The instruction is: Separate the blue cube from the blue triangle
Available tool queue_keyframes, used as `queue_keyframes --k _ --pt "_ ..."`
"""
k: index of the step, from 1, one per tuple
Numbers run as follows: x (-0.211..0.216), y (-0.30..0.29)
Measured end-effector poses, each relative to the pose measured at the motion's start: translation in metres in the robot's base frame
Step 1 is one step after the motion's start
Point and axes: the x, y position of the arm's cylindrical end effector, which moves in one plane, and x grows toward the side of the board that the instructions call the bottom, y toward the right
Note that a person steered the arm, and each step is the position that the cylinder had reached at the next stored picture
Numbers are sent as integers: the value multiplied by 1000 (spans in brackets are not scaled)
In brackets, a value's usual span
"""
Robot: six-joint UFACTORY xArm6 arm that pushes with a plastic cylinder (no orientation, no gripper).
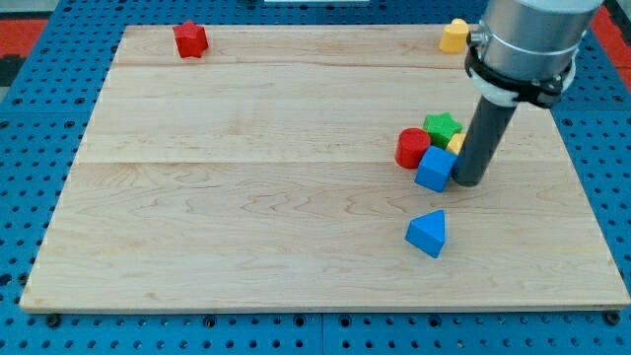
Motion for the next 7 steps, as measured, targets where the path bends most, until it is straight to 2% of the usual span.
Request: queue_keyframes --k 2,4,6,7 --pt "-40 -24" --pt "-21 11" --pt "-58 20" --pt "-51 26"
